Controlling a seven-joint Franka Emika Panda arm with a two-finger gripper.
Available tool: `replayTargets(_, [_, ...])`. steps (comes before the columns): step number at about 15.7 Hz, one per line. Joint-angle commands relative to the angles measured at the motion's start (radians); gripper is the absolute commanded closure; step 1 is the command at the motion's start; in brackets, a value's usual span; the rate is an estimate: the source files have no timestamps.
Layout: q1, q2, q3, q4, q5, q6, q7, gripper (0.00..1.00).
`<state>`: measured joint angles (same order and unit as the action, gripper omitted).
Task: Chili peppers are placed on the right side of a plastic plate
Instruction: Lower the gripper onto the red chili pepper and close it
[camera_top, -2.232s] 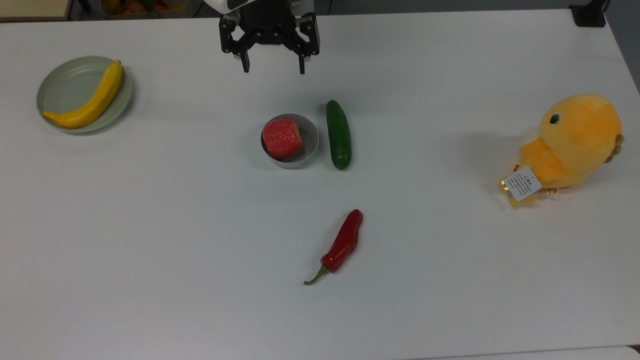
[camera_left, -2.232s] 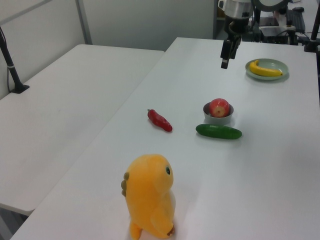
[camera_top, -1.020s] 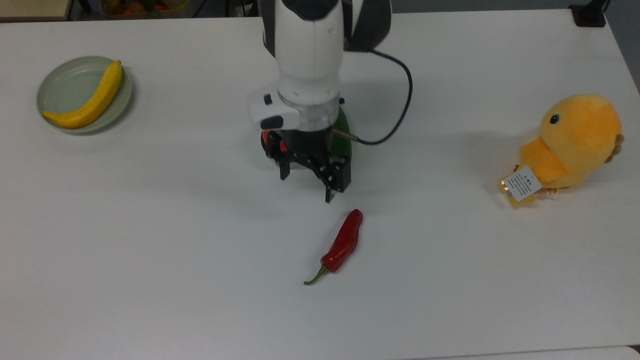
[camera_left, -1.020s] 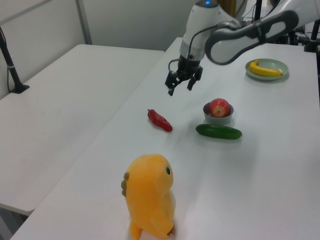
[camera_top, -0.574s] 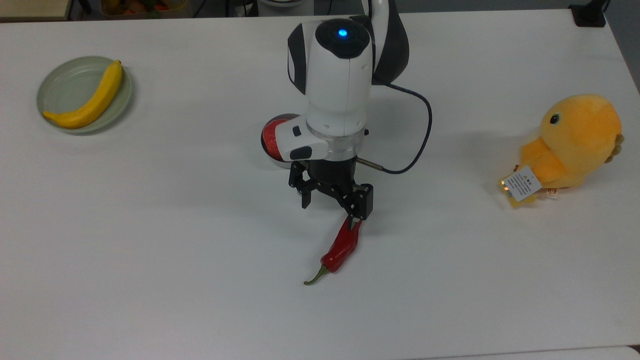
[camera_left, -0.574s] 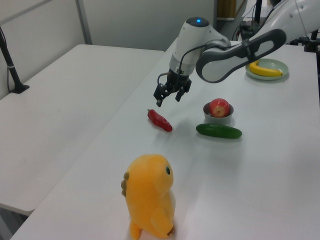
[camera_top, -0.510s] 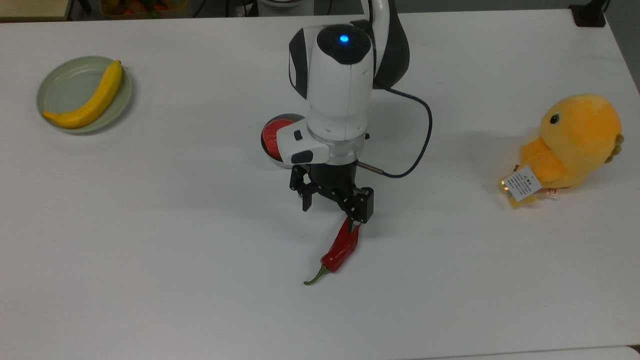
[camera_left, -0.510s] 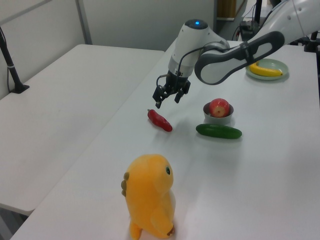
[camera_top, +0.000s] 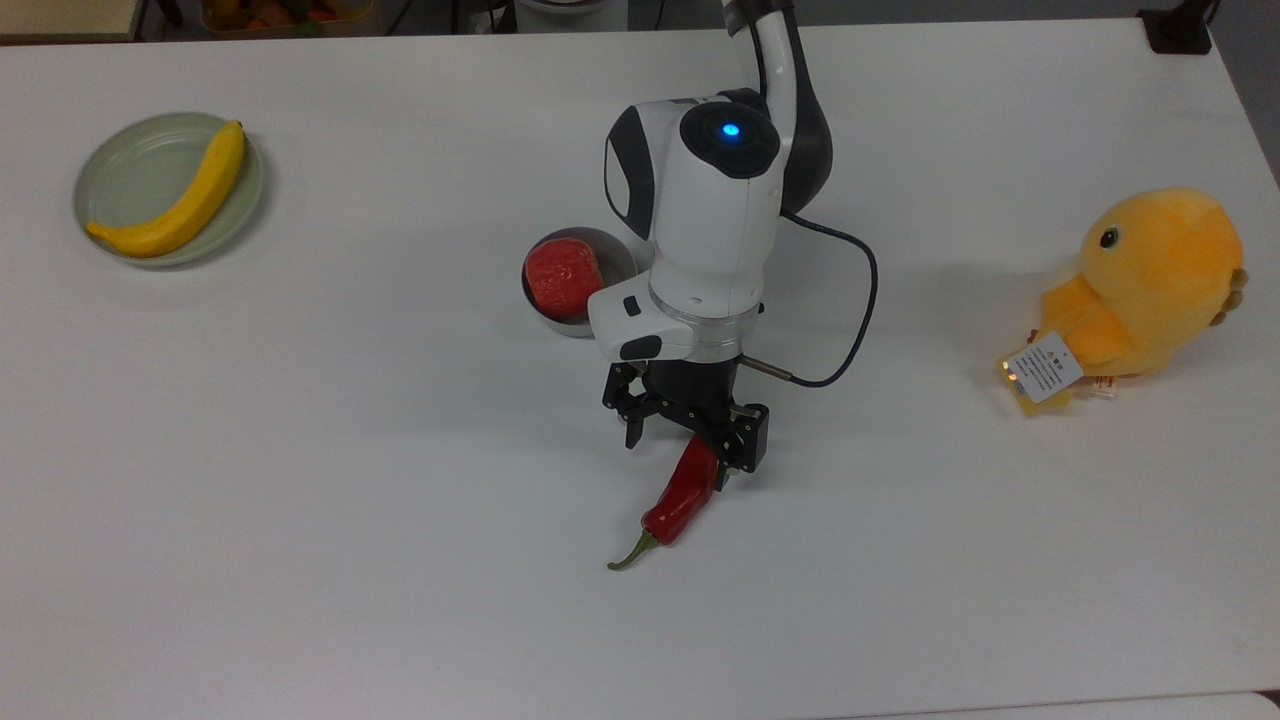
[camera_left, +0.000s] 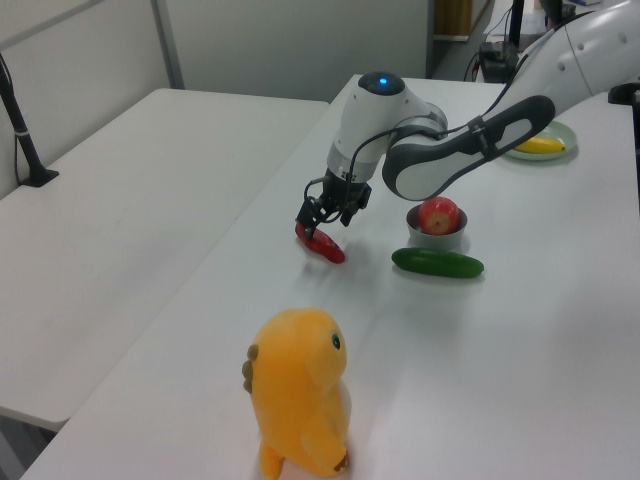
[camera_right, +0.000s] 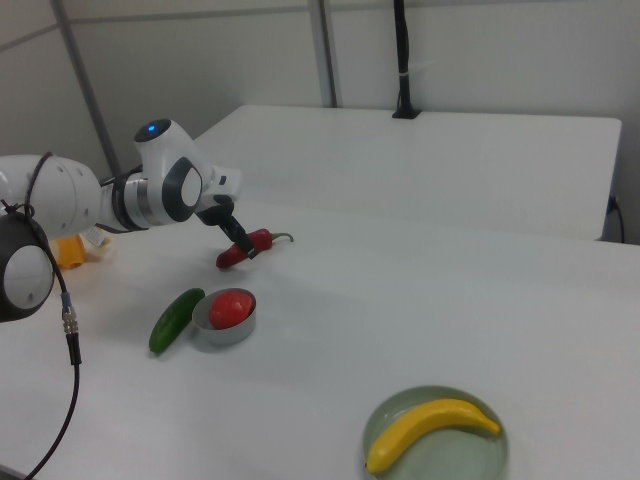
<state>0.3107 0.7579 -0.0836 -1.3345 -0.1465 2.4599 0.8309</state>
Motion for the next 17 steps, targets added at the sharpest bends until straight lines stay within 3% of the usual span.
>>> replayTargets(1, [0.024, 0.023, -0.024, 0.031, -0.030, 0.030, 0.040, 0.00])
replayTargets(8, [0.025, 0.049, -0.021, 0.026, -0.085, 0.053, 0.050, 0.01])
replayTargets(10, [0.024, 0.050, -0.019, 0.024, -0.116, 0.053, 0.066, 0.60])
replayTargets(12, [0.021, 0.049, -0.019, 0.023, -0.130, 0.056, 0.080, 0.87])
replayTargets(17, [0.007, 0.044, -0.019, 0.021, -0.133, 0.088, 0.077, 0.90])
